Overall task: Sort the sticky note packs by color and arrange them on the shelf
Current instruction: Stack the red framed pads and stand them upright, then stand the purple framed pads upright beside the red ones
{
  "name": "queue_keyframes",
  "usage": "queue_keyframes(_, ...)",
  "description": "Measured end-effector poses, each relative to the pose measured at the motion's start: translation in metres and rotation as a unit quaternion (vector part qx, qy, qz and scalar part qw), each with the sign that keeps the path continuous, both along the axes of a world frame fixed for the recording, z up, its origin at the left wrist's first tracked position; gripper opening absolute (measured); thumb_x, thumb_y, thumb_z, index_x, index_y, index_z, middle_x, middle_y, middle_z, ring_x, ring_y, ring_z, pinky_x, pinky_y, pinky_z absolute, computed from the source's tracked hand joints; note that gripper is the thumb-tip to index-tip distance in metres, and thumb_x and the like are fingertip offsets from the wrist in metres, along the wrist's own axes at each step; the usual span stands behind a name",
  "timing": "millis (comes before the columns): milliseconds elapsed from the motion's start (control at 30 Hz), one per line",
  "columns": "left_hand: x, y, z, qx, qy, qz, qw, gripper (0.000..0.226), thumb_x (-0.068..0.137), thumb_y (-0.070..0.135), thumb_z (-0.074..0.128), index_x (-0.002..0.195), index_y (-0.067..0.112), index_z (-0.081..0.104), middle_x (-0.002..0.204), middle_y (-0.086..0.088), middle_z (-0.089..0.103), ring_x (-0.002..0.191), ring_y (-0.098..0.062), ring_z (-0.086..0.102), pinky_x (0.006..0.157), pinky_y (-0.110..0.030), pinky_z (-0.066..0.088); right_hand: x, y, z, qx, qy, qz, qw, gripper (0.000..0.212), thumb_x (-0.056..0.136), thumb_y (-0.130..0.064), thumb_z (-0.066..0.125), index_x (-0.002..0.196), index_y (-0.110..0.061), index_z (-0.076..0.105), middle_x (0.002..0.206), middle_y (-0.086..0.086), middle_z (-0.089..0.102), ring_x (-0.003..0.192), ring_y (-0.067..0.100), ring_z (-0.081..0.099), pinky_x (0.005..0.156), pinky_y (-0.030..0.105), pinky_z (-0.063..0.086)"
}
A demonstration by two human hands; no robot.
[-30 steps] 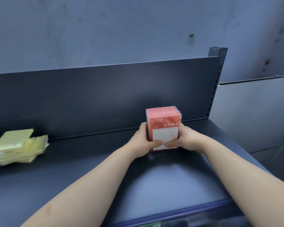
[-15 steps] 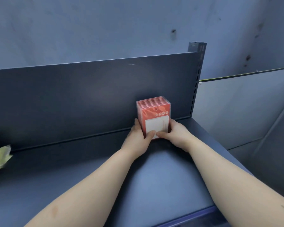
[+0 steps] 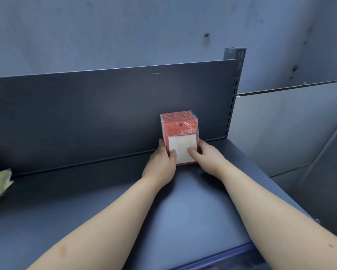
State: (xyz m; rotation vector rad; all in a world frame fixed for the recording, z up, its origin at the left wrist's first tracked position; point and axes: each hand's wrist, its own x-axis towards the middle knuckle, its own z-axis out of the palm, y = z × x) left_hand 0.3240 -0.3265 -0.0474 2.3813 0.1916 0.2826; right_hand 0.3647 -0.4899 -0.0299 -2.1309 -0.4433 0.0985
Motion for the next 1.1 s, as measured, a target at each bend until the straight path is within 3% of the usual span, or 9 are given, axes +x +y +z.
queue_keyframes(167, -0.003, -0.005, 0.003, 0.035, 0.03, 0.013, 0.999, 0.069, 0.097, 0.044, 0.03, 0.152, 0.011, 0.005, 0.15, -0.013, 0.036, 0.136, -0.029, 0.034, 0.108, -0.045, 0.033, 0.0, -0.001, 0.0, 0.003, 0.002, 0.006, 1.0, 0.046, 0.09, -0.032, 0.058, 0.134, -0.033, 0.045, 0.12, -0.012, 0.062, 0.109, 0.009, 0.057, 0.089, 0.023, 0.04)
queue_keyframes(367, -0.004, -0.005, 0.005, 0.029, 0.032, 0.02, 0.999, 0.075, 0.095, 0.051, 0.033, 0.152, 0.011, 0.004, 0.15, -0.012, 0.035, 0.136, -0.029, 0.035, 0.107, -0.043, 0.035, -0.002, -0.001, 0.001, 0.001, 0.007, 0.001, 1.0, 0.062, 0.077, -0.034, 0.069, 0.134, -0.034, 0.043, 0.118, -0.017, 0.063, 0.107, 0.005, 0.059, 0.091, 0.024, 0.045)
queue_keyframes(500, -0.007, -0.006, 0.009, 0.004, 0.029, 0.033, 0.999, 0.079, 0.094, 0.054, 0.035, 0.152, 0.011, 0.002, 0.15, -0.011, 0.036, 0.136, -0.029, 0.036, 0.104, -0.039, 0.036, -0.001, 0.0, 0.001, 0.008, 0.036, -0.021, 0.999, 0.1, 0.059, -0.056, 0.072, 0.145, -0.03, 0.029, 0.129, -0.016, 0.057, 0.118, 0.006, 0.054, 0.102, 0.03, 0.044)
queue_keyframes(600, -0.008, -0.002, 0.011, -0.038, 0.022, 0.033, 0.998, 0.08, 0.094, 0.055, 0.036, 0.152, 0.011, 0.003, 0.153, -0.009, 0.033, 0.138, -0.027, 0.034, 0.108, -0.037, 0.034, -0.002, 0.001, 0.004, 0.018, 0.056, -0.045, 0.997, 0.111, 0.06, -0.058, 0.075, 0.15, -0.022, 0.021, 0.142, -0.01, 0.047, 0.13, 0.012, 0.045, 0.108, 0.034, 0.038)
queue_keyframes(733, -0.02, 0.007, 0.02, -0.196, -0.024, 0.057, 0.979, 0.072, 0.096, 0.045, 0.043, 0.152, 0.013, 0.01, 0.153, -0.003, 0.033, 0.138, -0.018, 0.034, 0.106, -0.025, 0.026, -0.015, 0.002, 0.015, 0.054, 0.053, -0.082, 0.994, 0.099, 0.079, -0.046, 0.07, 0.152, -0.012, 0.013, 0.154, 0.002, 0.03, 0.14, 0.018, 0.031, 0.113, 0.03, 0.027)
queue_keyframes(800, -0.029, 0.015, 0.02, -0.257, -0.023, 0.068, 0.964, 0.066, 0.097, 0.043, 0.042, 0.151, 0.015, 0.016, 0.148, 0.0, 0.039, 0.134, -0.017, 0.038, 0.102, -0.023, 0.027, -0.028, 0.009, 0.023, 0.071, -0.015, -0.136, 0.988, 0.079, 0.086, -0.04, 0.063, 0.149, -0.009, 0.024, 0.152, 0.006, 0.034, 0.138, 0.019, 0.033, 0.111, 0.029, 0.027)
queue_keyframes(867, -0.04, 0.024, 0.019, -0.299, -0.016, 0.071, 0.951, 0.065, 0.095, 0.047, 0.043, 0.149, 0.018, 0.021, 0.145, 0.001, 0.042, 0.13, -0.018, 0.044, 0.11, -0.03, 0.03, -0.045, 0.022, 0.032, 0.114, -0.102, -0.174, 0.973, 0.059, 0.091, -0.027, 0.057, 0.143, -0.007, 0.038, 0.144, 0.008, 0.044, 0.131, 0.02, 0.042, 0.11, 0.032, 0.032)
queue_keyframes(967, -0.063, 0.039, 0.016, -0.345, 0.007, 0.071, 0.936, 0.061, 0.094, 0.046, 0.045, 0.146, 0.018, 0.029, 0.134, -0.001, 0.051, 0.119, -0.017, 0.053, 0.109, -0.038, 0.038, -0.081, 0.055, 0.041, 0.153, -0.154, -0.123, 0.968, 0.044, 0.091, -0.013, 0.055, 0.134, -0.007, 0.049, 0.131, 0.002, 0.052, 0.118, 0.013, 0.048, 0.105, 0.027, 0.036)
queue_keyframes(1100, -0.103, 0.066, 0.01, -0.36, 0.076, 0.013, 0.93, 0.052, 0.089, 0.026, 0.051, 0.139, 0.017, 0.039, 0.114, -0.001, 0.065, 0.11, -0.019, 0.062, 0.102, -0.036, 0.047, -0.127, 0.106, 0.04, 0.124, -0.108, 0.01, 0.986, 0.041, 0.089, -0.01, 0.055, 0.13, -0.012, 0.054, 0.121, -0.001, 0.057, 0.102, 0.01, 0.056, 0.093, 0.026, 0.045)
